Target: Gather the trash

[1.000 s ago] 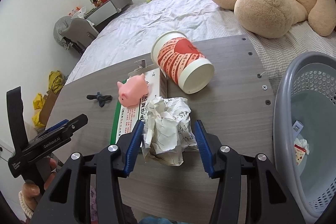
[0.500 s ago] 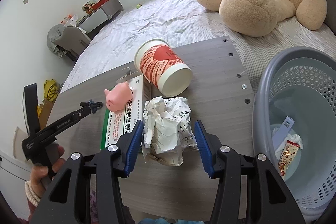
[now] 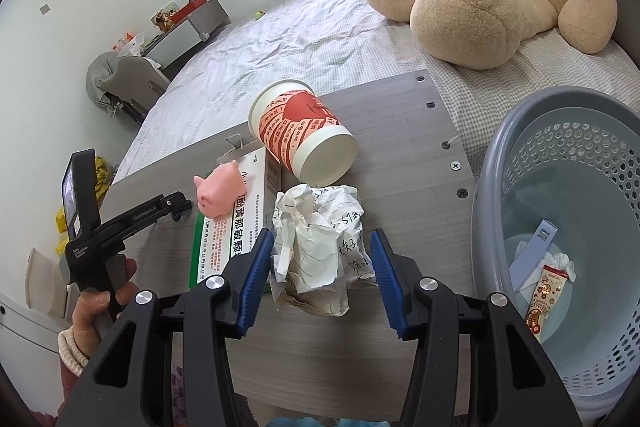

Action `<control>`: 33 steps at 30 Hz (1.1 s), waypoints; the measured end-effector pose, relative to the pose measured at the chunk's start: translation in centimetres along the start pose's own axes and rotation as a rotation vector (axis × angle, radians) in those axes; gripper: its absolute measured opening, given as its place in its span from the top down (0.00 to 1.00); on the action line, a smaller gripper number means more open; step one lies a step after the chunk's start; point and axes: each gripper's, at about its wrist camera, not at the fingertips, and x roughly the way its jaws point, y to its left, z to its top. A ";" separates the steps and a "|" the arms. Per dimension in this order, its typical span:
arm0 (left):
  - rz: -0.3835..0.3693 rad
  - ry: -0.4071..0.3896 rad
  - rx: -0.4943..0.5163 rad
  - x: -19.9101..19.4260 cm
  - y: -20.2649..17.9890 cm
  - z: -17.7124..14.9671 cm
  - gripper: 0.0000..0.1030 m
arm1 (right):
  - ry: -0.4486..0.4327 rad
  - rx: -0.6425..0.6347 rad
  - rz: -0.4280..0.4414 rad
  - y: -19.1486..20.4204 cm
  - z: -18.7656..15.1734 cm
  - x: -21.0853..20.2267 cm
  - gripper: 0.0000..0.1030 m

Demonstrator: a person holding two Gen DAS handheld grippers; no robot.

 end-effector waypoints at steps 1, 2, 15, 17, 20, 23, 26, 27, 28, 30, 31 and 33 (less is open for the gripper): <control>-0.001 -0.002 0.001 -0.1 0.0 0.0 0.41 | -0.002 0.000 -0.001 0.0 0.0 -0.1 0.53; -0.006 -0.003 0.003 -0.1 0.0 -0.1 0.47 | -0.003 0.002 -0.001 0.0 0.0 -0.1 0.53; -0.065 -0.003 0.055 -2.9 -0.1 -2.1 0.94 | -0.006 0.002 0.001 0.1 0.0 -0.2 0.53; -0.066 -0.018 0.060 -4.1 -0.2 -2.6 0.94 | -0.009 0.000 0.001 0.2 0.0 -0.3 0.53; -0.084 -0.044 0.079 -6.1 -0.6 -3.4 0.94 | -0.018 0.003 0.001 0.0 -0.2 -0.6 0.53; -0.098 -0.062 0.101 -7.2 -1.1 -3.6 0.94 | -0.023 0.008 0.002 -0.1 -0.3 -1.0 0.53; -0.107 -0.069 0.110 -7.8 -1.4 -3.7 0.94 | -0.029 0.011 0.004 -0.3 -0.6 -1.4 0.53; -0.103 -0.072 0.113 -7.9 -1.5 -3.8 0.94 | -0.030 0.013 0.006 -0.4 -0.7 -1.6 0.53; -0.099 -0.071 0.116 -7.9 -1.4 -3.8 0.94 | -0.029 0.014 0.006 -0.4 -0.8 -1.6 0.53; -0.083 -0.061 0.119 -7.6 -1.3 -3.8 0.94 | -0.026 0.015 0.007 -0.5 -0.9 -1.6 0.53; -0.078 -0.054 0.117 -7.4 -1.2 -3.8 0.94 | -0.024 0.015 0.007 -0.5 -1.0 -1.6 0.53; -0.071 -0.037 0.108 -7.0 -1.0 -3.7 0.94 | -0.023 0.015 0.007 -0.5 -1.0 -1.6 0.53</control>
